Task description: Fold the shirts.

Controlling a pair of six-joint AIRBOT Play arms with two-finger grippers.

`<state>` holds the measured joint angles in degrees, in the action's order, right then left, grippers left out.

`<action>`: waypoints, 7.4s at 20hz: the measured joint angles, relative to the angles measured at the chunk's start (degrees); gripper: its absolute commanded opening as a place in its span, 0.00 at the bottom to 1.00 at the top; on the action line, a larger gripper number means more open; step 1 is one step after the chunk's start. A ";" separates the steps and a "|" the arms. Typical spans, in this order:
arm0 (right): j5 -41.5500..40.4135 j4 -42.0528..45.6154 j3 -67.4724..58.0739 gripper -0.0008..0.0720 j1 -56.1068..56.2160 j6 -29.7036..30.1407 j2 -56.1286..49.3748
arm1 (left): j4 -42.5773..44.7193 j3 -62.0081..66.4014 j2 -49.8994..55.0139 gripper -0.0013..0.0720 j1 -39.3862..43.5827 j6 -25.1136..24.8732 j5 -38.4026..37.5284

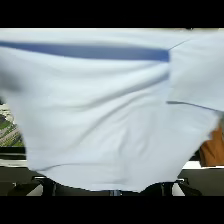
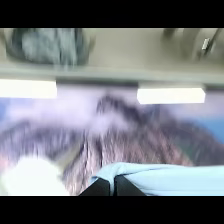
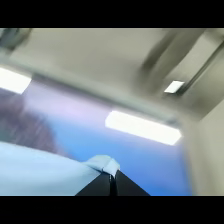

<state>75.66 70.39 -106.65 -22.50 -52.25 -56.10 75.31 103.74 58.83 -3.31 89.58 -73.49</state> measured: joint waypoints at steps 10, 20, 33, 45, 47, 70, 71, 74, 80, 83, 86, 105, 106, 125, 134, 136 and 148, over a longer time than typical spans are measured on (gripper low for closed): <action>-3.69 -3.61 6.05 0.07 9.60 -2.03 -41.48 | 0.57 -13.42 35.47 0.06 -0.20 -2.58 6.27; -12.35 -2.89 3.93 0.07 10.97 -4.33 -44.70 | -0.59 -2.25 46.29 0.06 -3.30 -4.92 3.82; 17.20 5.35 20.35 0.07 10.58 -7.89 -38.34 | 0.11 -7.39 46.77 0.06 -3.08 -8.96 -25.35; 15.23 5.29 25.94 0.76 9.01 -7.89 -35.45 | -0.02 -12.87 45.53 0.63 -4.24 -7.69 -28.65; 17.38 5.57 26.10 0.76 6.01 -6.97 -33.31 | -0.07 -13.18 43.06 0.65 -5.88 -7.15 -28.83; 12.72 9.09 50.01 0.80 -3.74 -3.67 -17.88 | -6.23 -72.72 8.33 0.15 -14.45 -10.14 -1.57; 12.68 9.09 50.86 0.81 -3.74 -3.63 -17.00 | -6.38 -73.05 8.33 0.06 -14.45 -10.12 -1.03; 12.28 8.83 56.24 0.85 -3.74 -3.02 -13.44 | -7.02 -73.50 8.24 0.06 -14.45 -9.90 -0.74; 9.57 2.89 69.18 0.84 -3.74 0.92 -9.18 | -7.17 -73.77 8.13 0.06 -14.45 -10.12 -0.57; 8.70 2.08 72.00 0.84 -3.74 1.60 -8.70 | -7.17 -73.79 8.13 0.06 -14.45 -10.25 -0.57; 8.24 3.72 73.16 0.82 -3.74 1.62 -8.55 | -7.26 -73.79 8.13 0.06 -14.45 -10.58 -0.57; 2.78 -10.10 58.84 0.07 -2.82 1.90 -5.11 | -10.49 -58.23 3.48 0.05 -14.05 -11.17 1.90; 1.44 -11.17 56.11 0.07 -1.90 1.36 -6.21 | -10.58 -55.89 4.55 0.05 -13.62 -10.95 1.68; -17.62 -21.79 36.70 0.99 2.75 -0.44 -33.92 | -11.89 -24.41 39.39 0.92 -8.24 -5.57 1.97; 0.42 -9.38 28.00 0.99 -4.39 -0.39 -38.64 | -8.07 -18.29 28.30 0.92 -6.54 -5.11 -2.86; 2.93 -11.65 27.71 0.99 -4.90 -0.20 -41.57 | -7.80 -18.10 25.44 0.92 -4.96 -5.14 -3.04; 9.75 -27.74 27.47 0.98 -5.22 3.37 -51.93 | -7.65 -17.92 18.12 0.92 7.21 -4.57 -3.06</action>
<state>85.41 42.65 -79.18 -27.73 -48.88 -108.03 67.66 85.82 76.95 3.90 85.01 -76.55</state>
